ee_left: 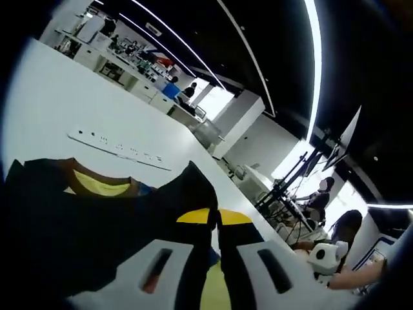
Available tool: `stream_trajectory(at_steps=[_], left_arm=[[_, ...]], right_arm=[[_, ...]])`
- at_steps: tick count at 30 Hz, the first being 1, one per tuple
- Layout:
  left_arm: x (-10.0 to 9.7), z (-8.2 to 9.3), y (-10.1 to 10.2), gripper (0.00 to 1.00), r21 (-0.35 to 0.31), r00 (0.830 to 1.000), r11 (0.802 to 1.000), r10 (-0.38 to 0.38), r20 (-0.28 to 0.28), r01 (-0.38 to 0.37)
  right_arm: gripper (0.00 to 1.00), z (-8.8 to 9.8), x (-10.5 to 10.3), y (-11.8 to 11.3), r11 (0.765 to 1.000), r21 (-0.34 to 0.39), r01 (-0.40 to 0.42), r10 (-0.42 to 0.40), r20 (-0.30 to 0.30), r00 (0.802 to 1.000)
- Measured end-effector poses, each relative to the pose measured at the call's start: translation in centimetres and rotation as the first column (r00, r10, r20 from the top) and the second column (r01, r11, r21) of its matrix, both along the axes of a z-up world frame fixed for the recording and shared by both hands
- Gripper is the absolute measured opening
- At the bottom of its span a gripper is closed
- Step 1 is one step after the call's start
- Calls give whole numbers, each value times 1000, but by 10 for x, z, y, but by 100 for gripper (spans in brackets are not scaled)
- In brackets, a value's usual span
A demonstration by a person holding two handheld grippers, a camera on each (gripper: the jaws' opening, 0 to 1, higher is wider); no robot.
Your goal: Fold the garment on the visible template until the final outline fits inside the template.
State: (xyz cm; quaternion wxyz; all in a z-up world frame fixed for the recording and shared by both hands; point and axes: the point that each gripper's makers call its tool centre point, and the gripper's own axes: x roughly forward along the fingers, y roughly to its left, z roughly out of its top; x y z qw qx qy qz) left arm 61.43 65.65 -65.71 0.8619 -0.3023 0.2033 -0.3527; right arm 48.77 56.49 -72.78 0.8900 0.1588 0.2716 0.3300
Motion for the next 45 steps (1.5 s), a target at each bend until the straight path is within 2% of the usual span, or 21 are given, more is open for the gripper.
stream_trajectory(at_steps=[8,13,19,27,29,31,33,40,45], left_arm=[[-13,-22,-38,0,1,996,996,-86,-33,86],[-24,-41,-51,0,35,989,990,-130,-69,133],[-26,-56,-51,0,78,986,986,-140,-85,147],[-27,-55,-50,2,74,984,983,-161,-76,167],[-29,-54,-51,11,84,983,981,-172,-58,176],[-28,-53,-52,28,100,985,980,-170,-38,173],[-29,-51,-53,37,101,984,978,-179,-21,180],[-28,-48,-46,43,128,983,974,-185,-10,185],[-27,-42,-25,41,197,978,959,-210,12,204]], right_arm=[[87,-3,-1,-10,1000,8,24,-23,-11,1000],[87,-5,-2,-10,1000,0,20,-20,-12,1000],[87,-9,-2,-9,1000,6,24,-24,-22,999],[87,-10,-2,-8,1000,9,24,-24,-26,999],[87,-10,-2,-7,1000,11,23,-23,-26,999],[87,-9,-2,-5,1000,9,20,-20,-24,1000],[87,-9,-1,-4,1000,10,19,-19,-23,1000],[87,-7,0,-4,1000,7,15,-15,-19,1000],[87,-6,0,-3,1000,11,13,-13,-20,1000]])
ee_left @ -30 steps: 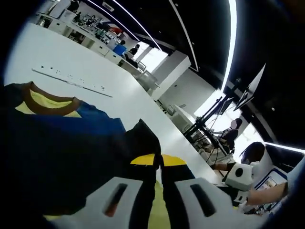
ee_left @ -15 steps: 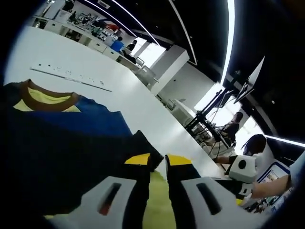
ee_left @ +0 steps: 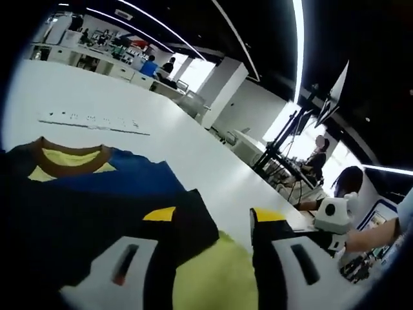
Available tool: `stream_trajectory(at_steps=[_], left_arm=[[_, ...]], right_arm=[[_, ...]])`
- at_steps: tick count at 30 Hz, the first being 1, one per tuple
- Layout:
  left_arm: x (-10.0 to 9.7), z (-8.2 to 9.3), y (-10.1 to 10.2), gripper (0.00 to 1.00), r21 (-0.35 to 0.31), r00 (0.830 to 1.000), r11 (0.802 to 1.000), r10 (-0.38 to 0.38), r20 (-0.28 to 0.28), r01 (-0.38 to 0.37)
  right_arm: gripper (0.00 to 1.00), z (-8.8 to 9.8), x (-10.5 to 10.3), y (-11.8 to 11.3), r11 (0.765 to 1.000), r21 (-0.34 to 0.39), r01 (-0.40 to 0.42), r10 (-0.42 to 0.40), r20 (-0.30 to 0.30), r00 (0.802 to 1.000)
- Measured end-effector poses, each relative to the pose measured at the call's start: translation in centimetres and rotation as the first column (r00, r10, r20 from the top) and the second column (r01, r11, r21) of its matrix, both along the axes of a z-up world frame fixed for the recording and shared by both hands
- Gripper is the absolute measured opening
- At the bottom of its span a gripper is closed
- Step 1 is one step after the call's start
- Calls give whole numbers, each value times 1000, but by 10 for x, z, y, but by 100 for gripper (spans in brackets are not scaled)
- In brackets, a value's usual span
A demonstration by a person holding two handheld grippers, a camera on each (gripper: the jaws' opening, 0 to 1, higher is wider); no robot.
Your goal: Fold the garment on the visible template until the final outline fits inside the template.
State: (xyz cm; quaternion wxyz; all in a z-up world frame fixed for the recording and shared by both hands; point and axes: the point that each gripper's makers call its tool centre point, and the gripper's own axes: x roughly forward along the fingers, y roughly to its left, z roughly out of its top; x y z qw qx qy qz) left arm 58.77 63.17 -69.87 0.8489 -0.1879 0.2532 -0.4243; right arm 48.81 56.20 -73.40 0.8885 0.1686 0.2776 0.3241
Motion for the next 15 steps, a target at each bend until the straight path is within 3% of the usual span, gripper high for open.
stream_trajectory(at_steps=[4,11,15], left_arm=[[8,4,46,38,89,1000,996,4,29,-6],[23,21,131,35,198,995,977,65,82,-80],[39,25,192,33,268,982,947,155,110,-179]], right_arm=[[86,0,2,4,1000,-4,-10,10,2,1000],[86,1,12,13,1000,18,-10,10,4,1000],[86,0,11,17,1000,13,-21,21,4,1000]])
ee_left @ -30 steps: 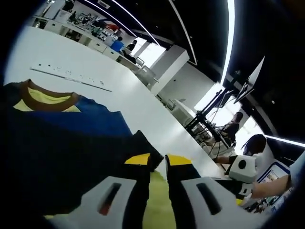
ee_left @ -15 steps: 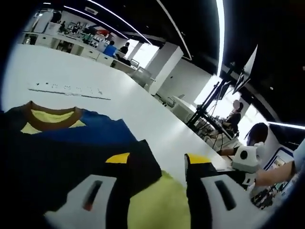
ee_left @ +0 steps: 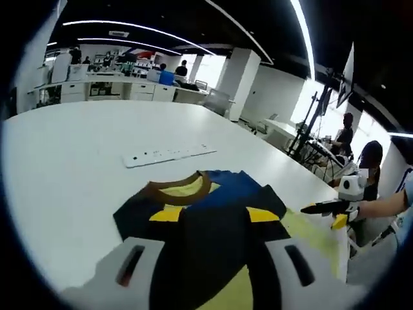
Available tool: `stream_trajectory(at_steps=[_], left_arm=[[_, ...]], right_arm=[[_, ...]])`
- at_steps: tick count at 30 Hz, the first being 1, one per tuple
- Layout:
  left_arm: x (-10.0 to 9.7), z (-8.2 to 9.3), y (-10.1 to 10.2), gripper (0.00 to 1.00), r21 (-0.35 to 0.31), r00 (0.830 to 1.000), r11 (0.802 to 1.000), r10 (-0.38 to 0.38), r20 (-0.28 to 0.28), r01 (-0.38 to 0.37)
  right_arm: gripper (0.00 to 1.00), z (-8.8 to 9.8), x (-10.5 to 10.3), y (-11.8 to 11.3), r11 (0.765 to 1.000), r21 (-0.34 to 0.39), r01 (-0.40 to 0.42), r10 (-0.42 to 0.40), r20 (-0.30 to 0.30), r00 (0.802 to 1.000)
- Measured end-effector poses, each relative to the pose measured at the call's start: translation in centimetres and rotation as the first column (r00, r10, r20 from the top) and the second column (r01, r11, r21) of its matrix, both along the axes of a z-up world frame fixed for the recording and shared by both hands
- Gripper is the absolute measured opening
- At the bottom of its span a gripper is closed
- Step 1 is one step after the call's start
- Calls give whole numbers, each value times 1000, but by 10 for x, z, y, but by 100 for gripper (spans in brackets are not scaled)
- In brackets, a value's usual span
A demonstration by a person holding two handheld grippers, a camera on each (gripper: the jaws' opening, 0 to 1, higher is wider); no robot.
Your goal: Fold the garment on the visible template until the final outline fits inside the template.
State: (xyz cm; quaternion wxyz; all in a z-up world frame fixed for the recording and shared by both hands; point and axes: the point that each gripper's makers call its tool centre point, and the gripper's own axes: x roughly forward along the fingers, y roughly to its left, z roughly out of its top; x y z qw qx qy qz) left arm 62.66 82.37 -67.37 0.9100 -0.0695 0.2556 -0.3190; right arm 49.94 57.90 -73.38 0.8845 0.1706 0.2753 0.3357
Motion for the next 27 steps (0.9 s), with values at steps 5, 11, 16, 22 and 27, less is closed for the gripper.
stream_trajectory(at_steps=[5,11,16,22,27], left_arm=[[13,2,45,32,119,999,992,25,27,-28],[37,-7,74,21,240,997,968,67,32,-73],[42,-28,69,16,317,999,948,32,18,-36],[47,-57,60,11,381,1000,925,-8,-18,14],[49,-67,47,10,394,999,918,-42,-24,48]], right_arm=[[86,-1,-1,-1,1000,-5,1,-1,-6,1000],[86,-4,-1,-6,1000,-12,14,-14,-16,1000],[84,-5,-3,-13,999,-12,35,-35,-15,999],[84,1,-3,-18,999,-3,54,-54,-8,998],[84,-1,-2,-24,997,-1,73,-73,-13,997]])
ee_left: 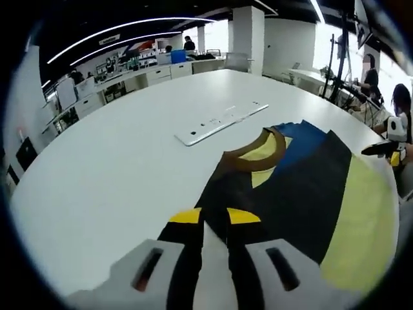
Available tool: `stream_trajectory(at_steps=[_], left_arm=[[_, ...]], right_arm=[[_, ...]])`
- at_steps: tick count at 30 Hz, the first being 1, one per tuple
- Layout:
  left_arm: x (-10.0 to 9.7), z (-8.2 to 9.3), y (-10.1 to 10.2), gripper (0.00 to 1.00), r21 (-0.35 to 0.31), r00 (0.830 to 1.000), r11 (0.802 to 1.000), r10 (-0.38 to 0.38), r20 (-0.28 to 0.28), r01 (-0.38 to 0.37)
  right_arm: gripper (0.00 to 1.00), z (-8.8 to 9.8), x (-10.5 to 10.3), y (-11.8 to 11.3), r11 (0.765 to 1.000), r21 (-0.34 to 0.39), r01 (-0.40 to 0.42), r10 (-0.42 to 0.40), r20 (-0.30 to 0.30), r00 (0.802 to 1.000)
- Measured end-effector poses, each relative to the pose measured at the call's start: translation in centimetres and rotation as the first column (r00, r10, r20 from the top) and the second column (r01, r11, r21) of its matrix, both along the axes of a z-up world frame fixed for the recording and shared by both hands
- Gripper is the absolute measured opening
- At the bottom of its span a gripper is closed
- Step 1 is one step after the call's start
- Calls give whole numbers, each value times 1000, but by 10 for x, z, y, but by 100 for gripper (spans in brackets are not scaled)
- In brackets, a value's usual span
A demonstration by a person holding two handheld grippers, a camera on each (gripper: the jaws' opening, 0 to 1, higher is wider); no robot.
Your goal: Fold the garment on the visible template until the final outline fits inside the template.
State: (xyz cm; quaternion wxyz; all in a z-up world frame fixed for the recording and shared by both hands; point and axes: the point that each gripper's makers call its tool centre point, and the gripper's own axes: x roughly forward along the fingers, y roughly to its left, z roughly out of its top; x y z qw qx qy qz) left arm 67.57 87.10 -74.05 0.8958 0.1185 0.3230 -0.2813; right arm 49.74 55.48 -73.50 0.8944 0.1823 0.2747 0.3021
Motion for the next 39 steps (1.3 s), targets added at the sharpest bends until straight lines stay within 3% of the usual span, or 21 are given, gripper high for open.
stream_trajectory(at_steps=[9,16,19,22,28,34,37,38,39], left_arm=[[-1,-15,-8,10,67,998,996,-63,-15,64],[2,-22,-7,9,86,999,995,-44,-28,46],[-1,-23,-12,0,82,997,994,-62,-41,65],[1,-22,-13,0,99,997,993,-68,-28,71],[1,-22,-8,0,-14,994,998,56,-96,-57],[-2,-20,-4,0,0,992,998,69,-103,-69],[-2,-15,2,0,-26,990,995,94,-109,-97],[-3,-14,0,0,-41,990,995,80,-113,-85],[-5,-12,-9,0,-53,995,999,8,-95,-13]], right_arm=[[83,-1,-1,0,1000,20,17,-16,-10,1000],[83,-2,1,-2,1000,23,20,-20,-8,1000],[83,-2,1,-2,999,26,26,-25,-7,1000],[83,-3,2,-2,999,24,26,-26,-4,1000],[82,-2,3,-1,999,34,33,-33,-6,999],[82,-2,2,-1,999,30,30,-30,-6,1000],[82,-1,3,-2,999,35,36,-36,-6,999],[82,-1,4,-2,999,36,37,-37,-6,999],[82,-1,4,-2,999,36,37,-36,-6,999]])
